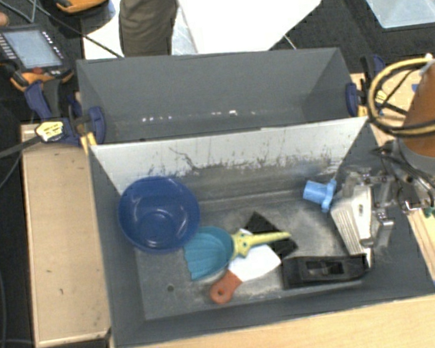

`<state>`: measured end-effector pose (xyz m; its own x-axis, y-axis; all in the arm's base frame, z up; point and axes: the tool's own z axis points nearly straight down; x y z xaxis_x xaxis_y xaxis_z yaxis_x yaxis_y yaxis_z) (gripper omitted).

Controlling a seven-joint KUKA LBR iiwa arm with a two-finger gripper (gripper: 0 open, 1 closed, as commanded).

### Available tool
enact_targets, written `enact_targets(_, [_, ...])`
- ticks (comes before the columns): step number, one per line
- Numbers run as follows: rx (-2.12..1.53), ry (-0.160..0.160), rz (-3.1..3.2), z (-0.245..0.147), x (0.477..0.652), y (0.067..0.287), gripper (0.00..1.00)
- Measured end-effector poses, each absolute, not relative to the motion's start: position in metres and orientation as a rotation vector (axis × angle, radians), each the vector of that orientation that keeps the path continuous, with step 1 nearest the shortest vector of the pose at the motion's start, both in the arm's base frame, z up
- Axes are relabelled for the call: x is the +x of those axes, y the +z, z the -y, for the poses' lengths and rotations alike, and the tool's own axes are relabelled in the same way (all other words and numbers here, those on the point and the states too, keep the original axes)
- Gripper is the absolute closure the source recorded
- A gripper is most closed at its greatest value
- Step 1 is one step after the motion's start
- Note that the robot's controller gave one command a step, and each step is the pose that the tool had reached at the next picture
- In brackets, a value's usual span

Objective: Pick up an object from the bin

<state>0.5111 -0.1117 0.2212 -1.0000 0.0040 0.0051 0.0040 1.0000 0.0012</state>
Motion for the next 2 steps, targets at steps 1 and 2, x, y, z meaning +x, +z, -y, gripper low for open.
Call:
enact_targets(1, [0.001,0.001,3.145,0.111,0.513,0.226,0.00])
enact_targets(2, [0.249,0.000,3.134,0.107,0.507,0.161,0.00])
